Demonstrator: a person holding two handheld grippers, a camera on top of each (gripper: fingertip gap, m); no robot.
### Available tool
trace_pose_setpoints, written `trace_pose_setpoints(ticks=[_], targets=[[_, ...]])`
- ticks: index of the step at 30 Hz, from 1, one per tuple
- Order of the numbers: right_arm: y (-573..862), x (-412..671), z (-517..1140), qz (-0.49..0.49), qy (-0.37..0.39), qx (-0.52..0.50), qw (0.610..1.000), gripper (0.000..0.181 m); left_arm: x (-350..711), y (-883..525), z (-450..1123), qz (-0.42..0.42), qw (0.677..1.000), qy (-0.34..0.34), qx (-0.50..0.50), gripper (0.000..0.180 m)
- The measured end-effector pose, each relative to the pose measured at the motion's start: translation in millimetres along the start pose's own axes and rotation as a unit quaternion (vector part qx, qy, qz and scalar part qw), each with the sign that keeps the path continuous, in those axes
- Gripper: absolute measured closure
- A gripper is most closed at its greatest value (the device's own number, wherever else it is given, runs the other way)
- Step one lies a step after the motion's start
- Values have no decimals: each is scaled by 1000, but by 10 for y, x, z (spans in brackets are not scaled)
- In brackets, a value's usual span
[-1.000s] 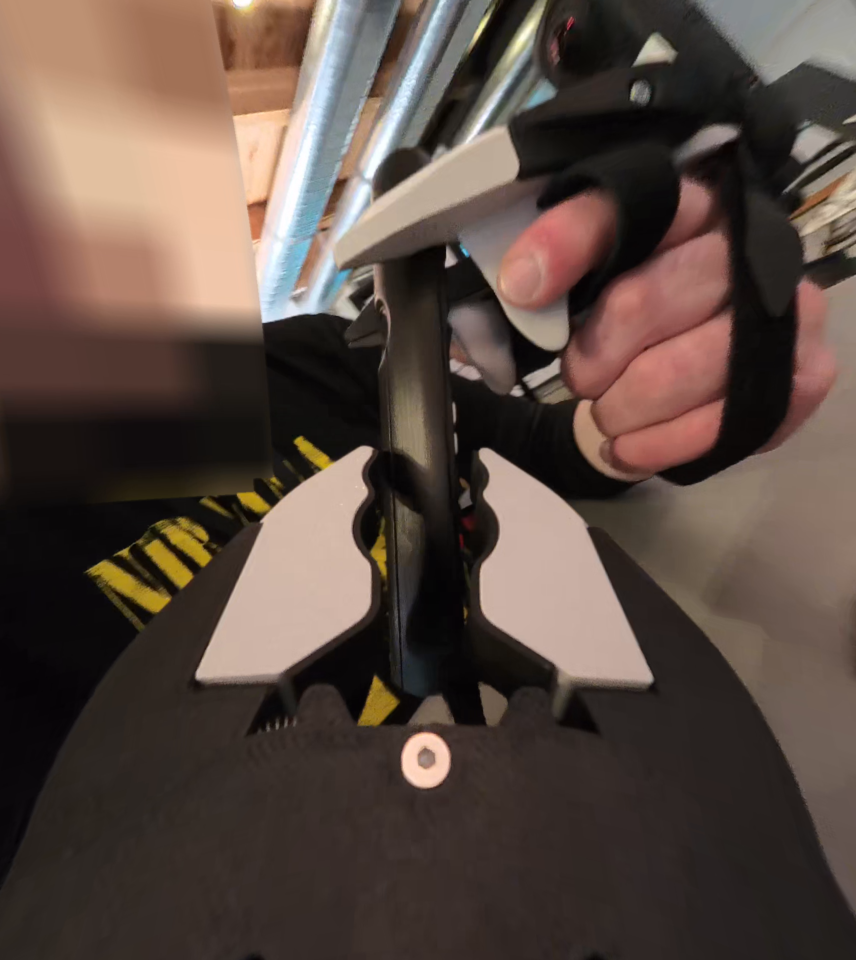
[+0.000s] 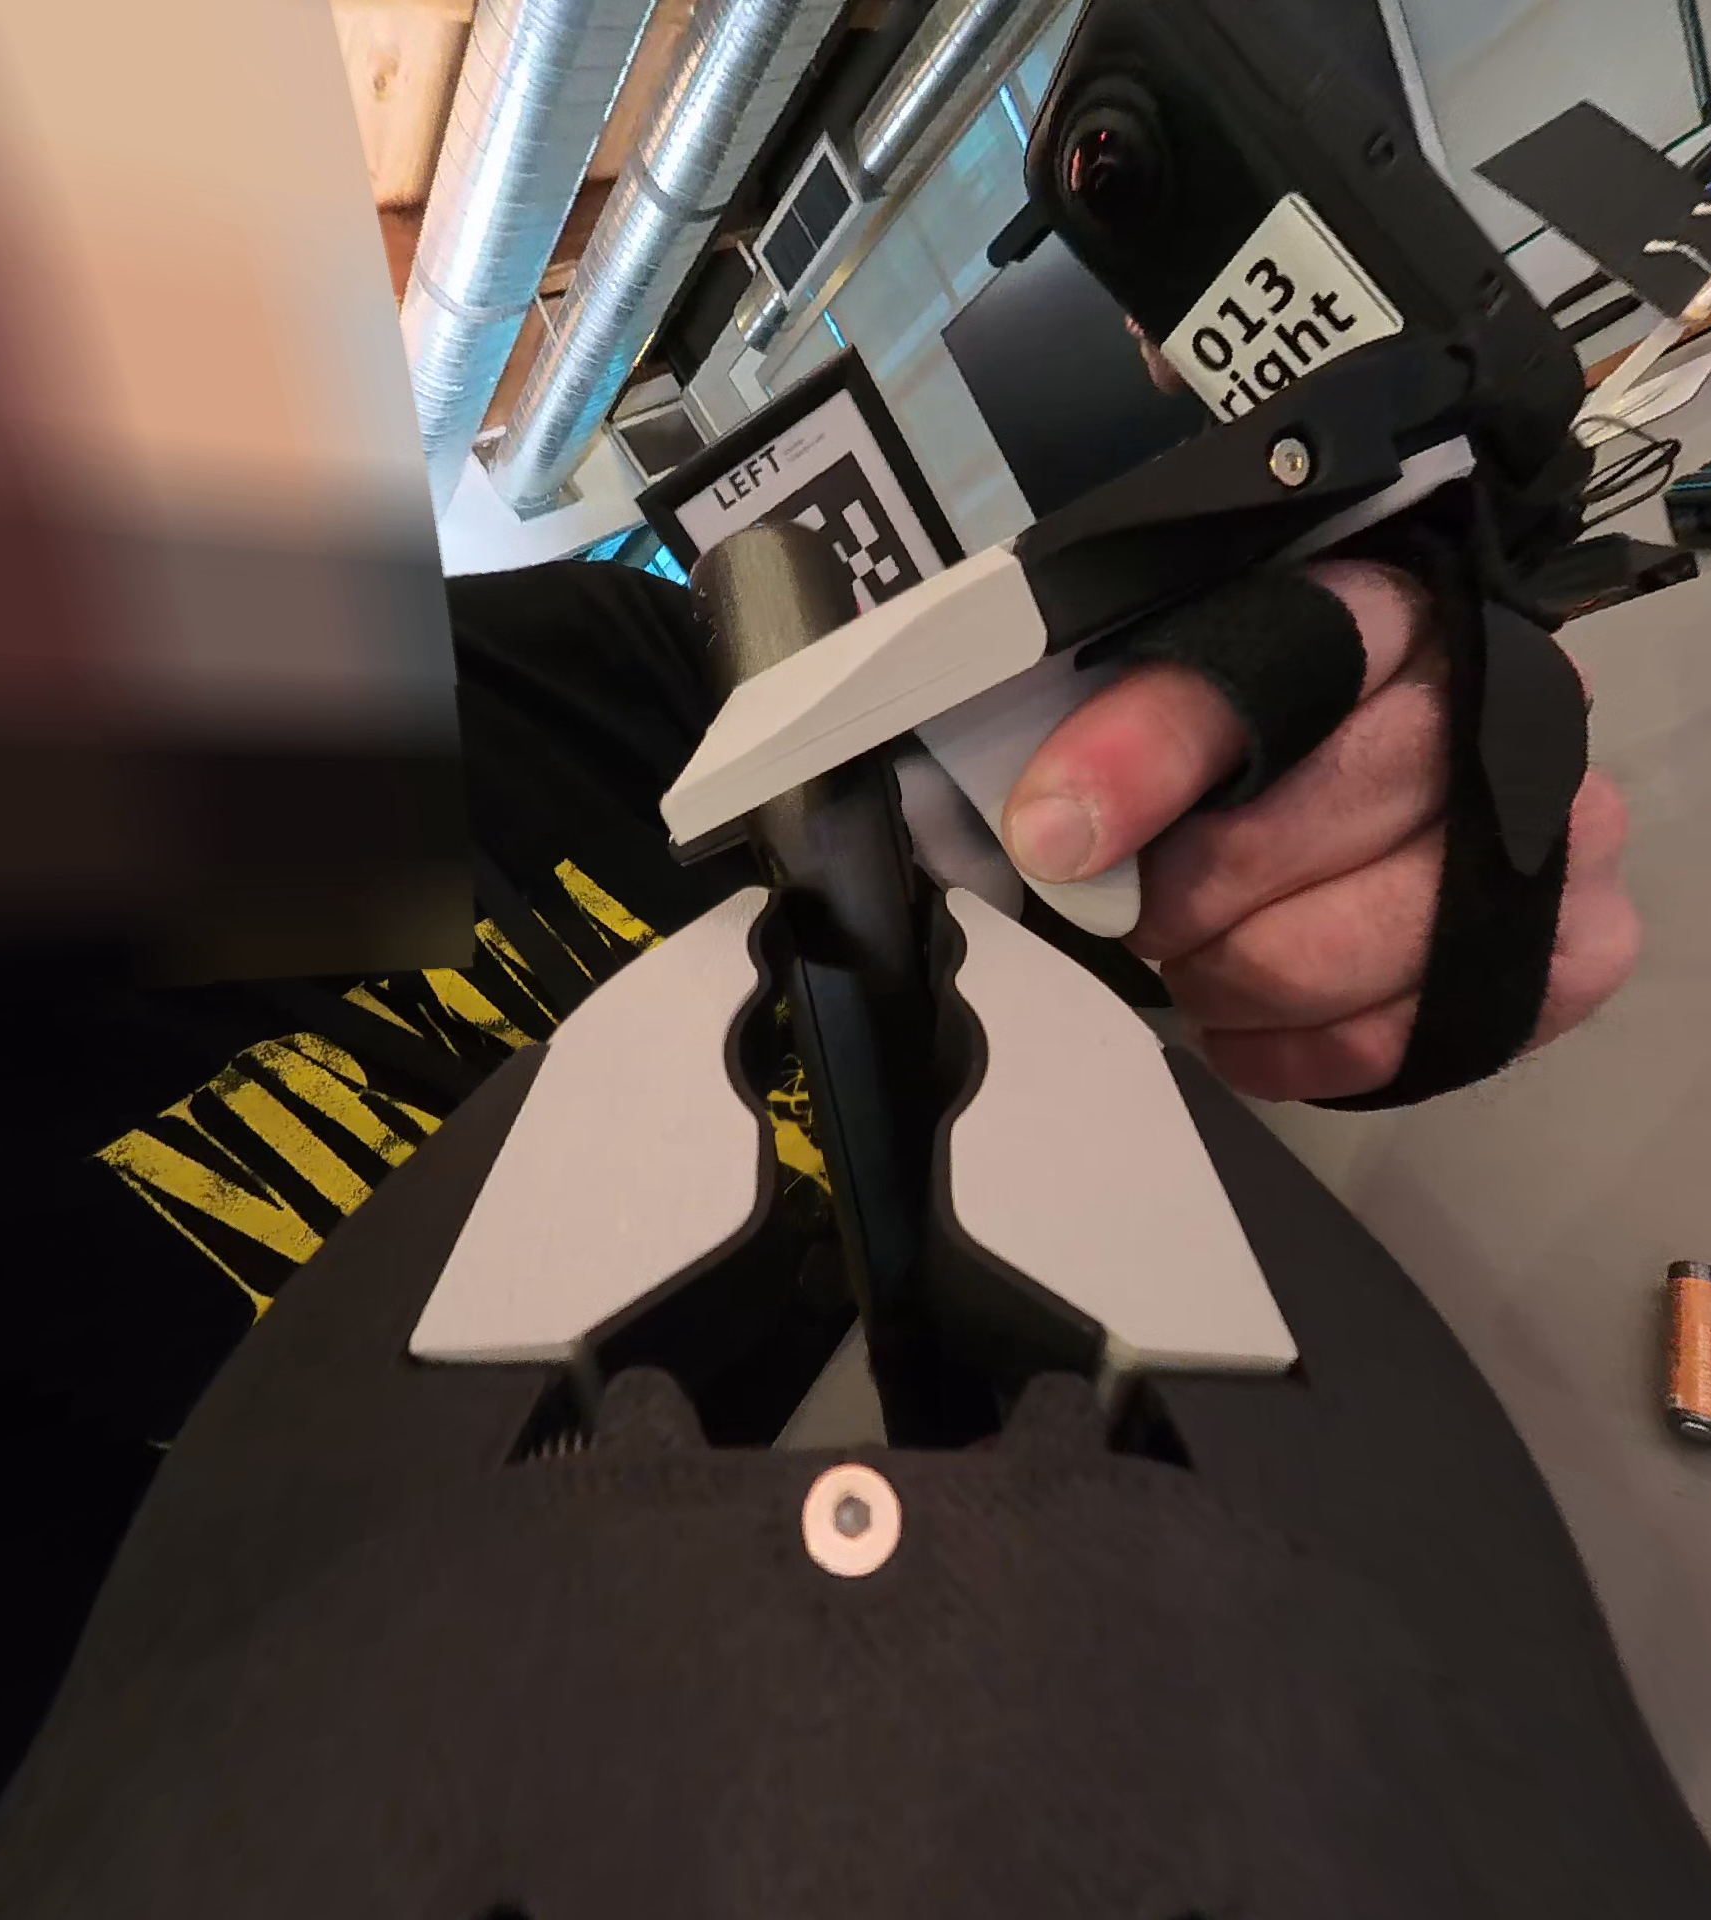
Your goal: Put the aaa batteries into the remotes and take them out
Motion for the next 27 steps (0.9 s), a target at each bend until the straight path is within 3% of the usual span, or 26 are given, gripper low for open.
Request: trace_pose_setpoints(ticks=[12, 21, 27], targets=[[-25, -58, 4, -15, -100, 10, 995, 153, -28, 64, 81, 1, 1000, -19, -16, 129], [15, 27, 36, 0, -7, 16, 1000, 148, 120, 13, 25, 20, 1000, 7, 14, 128], [-7, 9, 62, -2, -6, 1, 1000, 149, 123, 43, 20, 23, 1000, 3, 3, 129]])
Point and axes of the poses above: each gripper's, where its closed fingertips meet, z out along the fingers, x out of its top, y = z × x across the jaws, the point moved 4 cm from there along -z, back along the fingers, and after that the axes turned 11 degrees about x, right-handed, at the moved point
